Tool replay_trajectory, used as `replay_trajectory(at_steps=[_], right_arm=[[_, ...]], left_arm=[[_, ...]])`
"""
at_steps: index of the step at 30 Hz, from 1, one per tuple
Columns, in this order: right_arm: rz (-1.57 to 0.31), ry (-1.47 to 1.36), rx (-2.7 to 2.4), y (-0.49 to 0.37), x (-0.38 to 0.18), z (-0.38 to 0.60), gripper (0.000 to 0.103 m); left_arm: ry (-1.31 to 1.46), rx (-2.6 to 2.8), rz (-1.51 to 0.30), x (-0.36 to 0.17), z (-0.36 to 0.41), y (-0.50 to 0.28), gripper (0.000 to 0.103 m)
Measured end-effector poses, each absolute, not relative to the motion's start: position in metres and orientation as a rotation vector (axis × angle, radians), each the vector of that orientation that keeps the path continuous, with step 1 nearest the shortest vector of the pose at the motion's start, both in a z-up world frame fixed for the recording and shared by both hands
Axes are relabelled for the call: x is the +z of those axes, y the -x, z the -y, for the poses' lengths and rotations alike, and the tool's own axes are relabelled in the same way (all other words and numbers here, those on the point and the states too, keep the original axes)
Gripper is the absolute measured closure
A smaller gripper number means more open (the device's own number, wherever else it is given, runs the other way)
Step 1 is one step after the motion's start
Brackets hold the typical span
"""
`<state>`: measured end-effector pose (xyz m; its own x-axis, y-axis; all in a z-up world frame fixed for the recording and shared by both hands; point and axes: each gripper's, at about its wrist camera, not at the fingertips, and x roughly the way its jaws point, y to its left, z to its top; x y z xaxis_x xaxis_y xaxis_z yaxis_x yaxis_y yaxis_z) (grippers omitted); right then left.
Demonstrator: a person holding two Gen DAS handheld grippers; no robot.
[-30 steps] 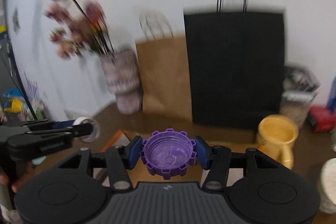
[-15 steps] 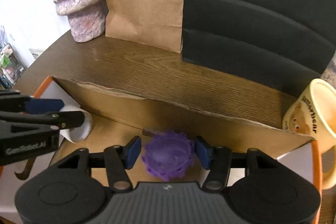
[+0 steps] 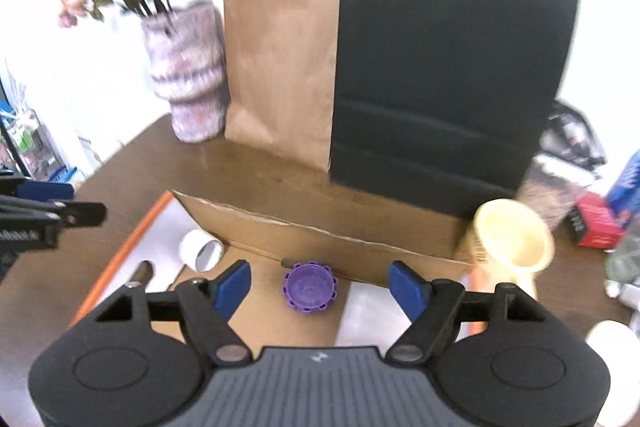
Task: Organize rigid objects
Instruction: 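Lower both items into the box and open both tools, then move both tools back to the caps on the table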
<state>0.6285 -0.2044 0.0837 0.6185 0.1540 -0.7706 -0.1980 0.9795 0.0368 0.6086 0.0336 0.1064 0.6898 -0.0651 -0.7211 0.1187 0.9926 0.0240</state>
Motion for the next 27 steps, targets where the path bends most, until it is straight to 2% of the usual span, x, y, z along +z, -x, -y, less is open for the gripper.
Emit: replay_trajectory(at_steps=[5,9,11,13,15,17,21,25,27], right_arm=[[-0.781,0.053,0.197,-0.553,0.137,0.221,0.025],[-0.585,0.023,0.225,-0.467,0.163,0.237,0.021],[-0.512,0.028,0.201,-0.429,0.167,0.239,0.02],[-0.416,0.047,0.193,-0.381,0.17,0.244,0.018],[-0.344,0.044,0.193,-0.338,0.168,0.247,0.017],[-0.303,0.025,0.189,-0.297,0.162,0.25,0.012],[-0.279,0.039,0.167,-0.222,0.139,0.246,0.01],[-0.259,0.016,0.122,-0.15,0.109,0.239,0.008],[-0.27,-0.022,0.125,-0.123,0.096,0.235,0.008]], left_arm=[[-0.07,-0.114,-0.696,0.154,-0.04,-0.532,0.041],[-0.075,-0.11,-0.51,0.171,-0.039,-0.448,0.038],[-0.115,-0.084,-0.383,0.169,-0.033,-0.401,0.024],[-0.147,-0.077,-0.283,0.16,-0.028,-0.354,0.022],[-0.146,-0.084,-0.226,0.148,-0.025,-0.312,0.021],[-0.123,-0.098,-0.201,0.137,-0.024,-0.279,0.02],[-0.081,-0.109,-0.143,0.115,-0.026,-0.211,0.015],[-0.065,-0.106,-0.083,0.091,-0.034,-0.144,0.005],[-0.055,-0.123,-0.08,0.082,-0.037,-0.117,0.003]])
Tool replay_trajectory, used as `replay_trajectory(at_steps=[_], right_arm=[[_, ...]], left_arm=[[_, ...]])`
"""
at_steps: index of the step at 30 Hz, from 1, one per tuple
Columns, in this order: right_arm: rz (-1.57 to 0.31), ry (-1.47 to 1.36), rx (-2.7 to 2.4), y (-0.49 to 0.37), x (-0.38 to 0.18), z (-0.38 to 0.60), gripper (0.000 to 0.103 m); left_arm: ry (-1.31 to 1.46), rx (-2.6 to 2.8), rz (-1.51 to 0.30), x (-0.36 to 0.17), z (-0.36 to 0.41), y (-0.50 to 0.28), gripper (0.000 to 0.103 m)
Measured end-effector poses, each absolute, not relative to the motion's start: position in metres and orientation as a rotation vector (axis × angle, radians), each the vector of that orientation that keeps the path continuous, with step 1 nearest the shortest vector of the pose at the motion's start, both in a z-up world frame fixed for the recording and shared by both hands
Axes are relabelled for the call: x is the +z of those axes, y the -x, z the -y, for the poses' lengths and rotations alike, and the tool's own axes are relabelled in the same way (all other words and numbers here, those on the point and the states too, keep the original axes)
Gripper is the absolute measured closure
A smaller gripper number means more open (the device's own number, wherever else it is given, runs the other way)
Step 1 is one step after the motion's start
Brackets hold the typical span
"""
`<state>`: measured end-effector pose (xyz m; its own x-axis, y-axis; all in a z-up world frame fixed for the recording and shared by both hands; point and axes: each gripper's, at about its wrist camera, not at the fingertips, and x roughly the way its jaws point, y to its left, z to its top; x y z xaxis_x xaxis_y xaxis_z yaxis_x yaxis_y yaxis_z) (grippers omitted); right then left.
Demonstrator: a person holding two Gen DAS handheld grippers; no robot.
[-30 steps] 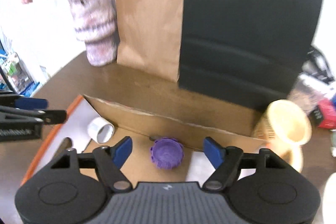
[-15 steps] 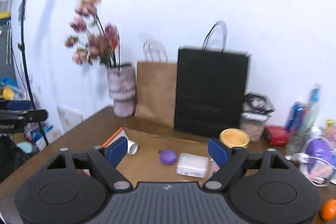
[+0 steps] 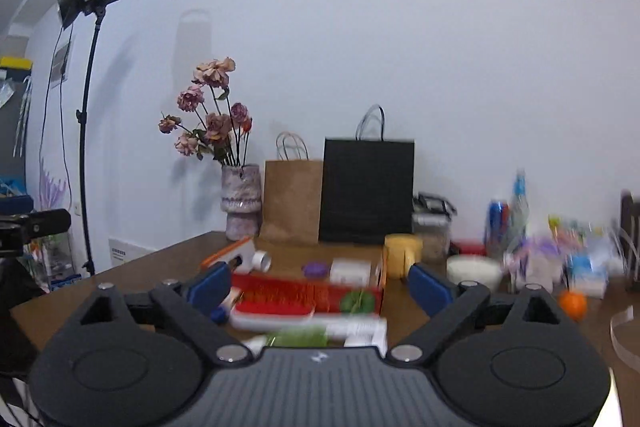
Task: Organize rigid objects
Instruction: 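Move both tools back to the caps on the table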
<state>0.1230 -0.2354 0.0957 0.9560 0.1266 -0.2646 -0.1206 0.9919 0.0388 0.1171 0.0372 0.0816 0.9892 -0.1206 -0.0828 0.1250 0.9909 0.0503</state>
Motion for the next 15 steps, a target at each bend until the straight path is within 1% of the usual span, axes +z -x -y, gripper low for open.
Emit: replay_trajectory(at_steps=[1,5,9,15], right_arm=[[-0.281,-0.046,0.128,-0.113,0.088,0.234,0.007],[-0.349,-0.027,0.144,-0.101,0.065,0.225,0.007],[-0.385,-0.018,0.115,-0.105,0.051,0.22,0.007],[-0.42,-0.03,0.107,-0.121,0.037,0.225,0.008]], left_arm=[[-0.051,-0.136,-0.082,0.078,-0.04,-0.108,0.001],[-0.052,-0.173,-0.115,0.071,-0.04,-0.095,0.001],[-0.104,-0.15,-0.123,0.061,-0.029,-0.102,0.001],[-0.091,-0.157,-0.225,0.035,-0.021,-0.125,0.001]])
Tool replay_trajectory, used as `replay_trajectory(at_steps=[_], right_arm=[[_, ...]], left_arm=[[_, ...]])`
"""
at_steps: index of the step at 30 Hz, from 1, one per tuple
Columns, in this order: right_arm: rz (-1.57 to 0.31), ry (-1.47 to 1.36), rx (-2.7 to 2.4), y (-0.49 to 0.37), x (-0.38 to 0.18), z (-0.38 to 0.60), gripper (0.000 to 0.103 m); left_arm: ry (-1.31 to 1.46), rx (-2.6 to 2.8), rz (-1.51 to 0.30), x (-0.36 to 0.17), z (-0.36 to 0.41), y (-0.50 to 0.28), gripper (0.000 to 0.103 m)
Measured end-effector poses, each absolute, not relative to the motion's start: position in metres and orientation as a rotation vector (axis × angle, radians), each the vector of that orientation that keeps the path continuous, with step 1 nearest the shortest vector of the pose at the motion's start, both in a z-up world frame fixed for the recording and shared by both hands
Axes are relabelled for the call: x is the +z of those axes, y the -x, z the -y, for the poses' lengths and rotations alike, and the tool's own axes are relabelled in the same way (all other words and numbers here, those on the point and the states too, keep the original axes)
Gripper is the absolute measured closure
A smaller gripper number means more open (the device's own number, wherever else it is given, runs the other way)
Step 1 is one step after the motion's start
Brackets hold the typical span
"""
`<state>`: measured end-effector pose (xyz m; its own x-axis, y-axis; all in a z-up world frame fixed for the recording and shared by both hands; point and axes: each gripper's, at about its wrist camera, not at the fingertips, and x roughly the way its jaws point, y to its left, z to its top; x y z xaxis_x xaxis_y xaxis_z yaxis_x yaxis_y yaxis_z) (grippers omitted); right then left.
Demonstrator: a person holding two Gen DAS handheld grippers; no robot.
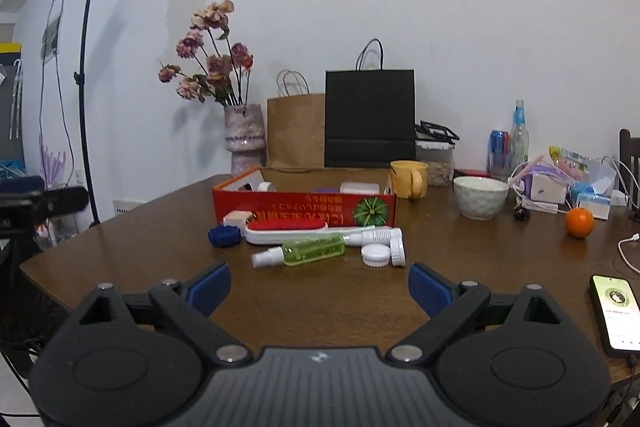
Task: Organize rigid objects
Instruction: 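Move both tools back to the caps on the table, then grasp the blue cap with the left tool while the right tool approaches the white caps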
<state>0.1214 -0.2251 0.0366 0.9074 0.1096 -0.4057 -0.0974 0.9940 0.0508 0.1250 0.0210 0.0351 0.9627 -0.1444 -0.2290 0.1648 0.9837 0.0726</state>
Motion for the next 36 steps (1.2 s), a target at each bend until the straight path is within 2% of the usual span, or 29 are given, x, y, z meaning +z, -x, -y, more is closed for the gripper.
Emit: replay_trajectory(at_steps=[7,11,15,17,21,22,23,24,25,27,28,29,36], right_arm=[[-0.491,-0.133,0.082,-0.17,0.015,0.254,0.009],[-0.534,-0.186,0.07,-0.215,0.006,0.274,0.02],[-0.562,-0.195,0.038,-0.261,-0.005,0.289,0.023],[-0.585,-0.202,0.029,-0.285,-0.011,0.296,0.038],[-0.607,-0.233,0.021,-0.324,-0.023,0.307,0.047],[-0.614,-0.224,0.019,-0.333,-0.027,0.307,0.053],[-0.625,-0.213,0.016,-0.341,-0.03,0.306,0.064],[-0.633,-0.202,0.016,-0.347,-0.033,0.305,0.072],[-0.645,-0.198,0.024,-0.353,-0.036,0.305,0.081],[-0.663,-0.194,0.041,-0.36,-0.042,0.302,0.088],[-0.664,-0.183,0.047,-0.361,-0.043,0.3,0.095],[-0.664,-0.171,0.05,-0.36,-0.044,0.298,0.097],[-0.626,-0.103,0.056,-0.338,-0.031,0.288,0.1]], left_arm=[[-0.094,-0.136,-0.329,0.015,-0.013,-0.186,0.002],[-0.108,-0.131,-0.379,0.007,-0.006,-0.242,0.003],[-0.118,-0.147,-0.462,-0.012,0.0,-0.306,0.008],[-0.113,-0.143,-0.504,-0.024,0.001,-0.337,0.01],[-0.106,-0.148,-0.577,-0.045,0.0,-0.381,0.012],[-0.11,-0.149,-0.594,-0.049,0.0,-0.39,0.014],[-0.105,-0.148,-0.613,-0.053,-0.001,-0.396,0.017],[-0.086,-0.159,-0.648,-0.056,-0.004,-0.404,0.02],[-0.062,-0.172,-0.665,-0.057,-0.006,-0.409,0.026],[-0.022,-0.176,-0.679,-0.059,-0.012,-0.415,0.034],[-0.02,-0.17,-0.675,-0.059,-0.013,-0.416,0.045],[-0.026,-0.167,-0.671,-0.058,-0.013,-0.417,0.048],[-0.022,-0.156,-0.661,-0.049,-0.014,-0.399,0.049]])
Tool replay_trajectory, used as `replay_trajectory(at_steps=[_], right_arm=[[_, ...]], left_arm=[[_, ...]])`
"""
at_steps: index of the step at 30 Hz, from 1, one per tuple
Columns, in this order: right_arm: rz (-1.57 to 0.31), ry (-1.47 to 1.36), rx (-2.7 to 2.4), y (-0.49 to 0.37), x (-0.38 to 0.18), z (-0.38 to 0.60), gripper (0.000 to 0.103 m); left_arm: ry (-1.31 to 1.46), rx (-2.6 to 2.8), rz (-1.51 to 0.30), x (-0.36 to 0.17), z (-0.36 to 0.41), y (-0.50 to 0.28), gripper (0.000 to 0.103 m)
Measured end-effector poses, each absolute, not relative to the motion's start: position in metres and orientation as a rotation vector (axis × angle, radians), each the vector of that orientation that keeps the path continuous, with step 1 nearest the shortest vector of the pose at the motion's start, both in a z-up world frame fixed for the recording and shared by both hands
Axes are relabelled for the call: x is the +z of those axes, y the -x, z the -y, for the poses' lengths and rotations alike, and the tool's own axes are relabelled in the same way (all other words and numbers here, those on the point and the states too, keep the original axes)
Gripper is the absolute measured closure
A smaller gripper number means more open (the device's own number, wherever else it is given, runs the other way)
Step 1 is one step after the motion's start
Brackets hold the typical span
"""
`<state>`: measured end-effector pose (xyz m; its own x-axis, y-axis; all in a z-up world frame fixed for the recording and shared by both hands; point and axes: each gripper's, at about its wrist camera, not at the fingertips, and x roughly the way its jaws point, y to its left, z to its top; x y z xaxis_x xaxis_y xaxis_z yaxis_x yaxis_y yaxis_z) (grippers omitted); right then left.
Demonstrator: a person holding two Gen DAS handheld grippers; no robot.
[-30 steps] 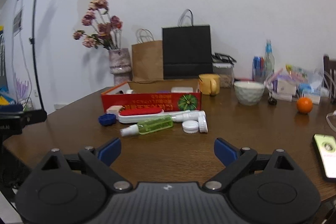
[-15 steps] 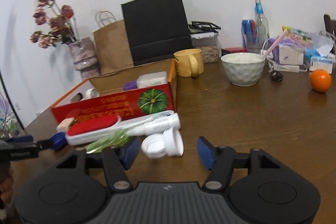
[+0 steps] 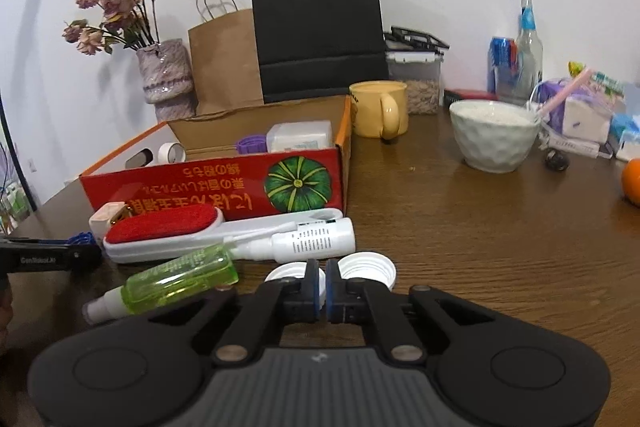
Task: Organize rigid objects
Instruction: 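Grasp the blue cap with the left tool while the right tool approaches the white caps, then close the right tool on a white bottle cap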
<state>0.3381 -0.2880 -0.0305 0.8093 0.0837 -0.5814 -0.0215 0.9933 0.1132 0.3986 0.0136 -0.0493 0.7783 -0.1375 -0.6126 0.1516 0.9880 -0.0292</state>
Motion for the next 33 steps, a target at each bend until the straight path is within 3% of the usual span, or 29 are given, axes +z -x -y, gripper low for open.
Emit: replay_trajectory(at_steps=[3,4,5,7,14,27,29,33], right_arm=[[-0.592,-0.091,0.024,-0.319,-0.023,0.291,0.096],[-0.584,-0.089,0.007,-0.314,-0.022,0.294,0.084],[-0.586,-0.079,-0.005,-0.31,-0.021,0.296,0.066],[-0.6,-0.055,-0.017,-0.305,-0.022,0.299,0.051],[-0.646,-0.021,0.016,-0.306,-0.032,0.306,0.052],[-0.748,0.045,0.064,-0.382,-0.053,0.311,0.052],[-0.749,0.033,0.067,-0.389,-0.054,0.312,0.063],[-0.742,0.016,0.062,-0.392,-0.053,0.314,0.064]], left_arm=[[0.0,-0.165,-0.64,-0.041,-0.014,-0.367,0.049],[0.012,-0.169,-0.639,-0.039,-0.015,-0.355,0.049],[0.023,-0.176,-0.64,-0.038,-0.015,-0.344,0.049],[0.033,-0.179,-0.641,-0.037,-0.014,-0.326,0.049],[0.014,-0.173,-0.635,-0.04,-0.007,-0.286,0.049],[-0.057,-0.125,-0.634,-0.056,0.008,-0.288,0.045],[-0.062,-0.13,-0.624,-0.056,0.009,-0.29,0.049],[-0.06,-0.13,-0.622,-0.055,0.01,-0.293,0.049]])
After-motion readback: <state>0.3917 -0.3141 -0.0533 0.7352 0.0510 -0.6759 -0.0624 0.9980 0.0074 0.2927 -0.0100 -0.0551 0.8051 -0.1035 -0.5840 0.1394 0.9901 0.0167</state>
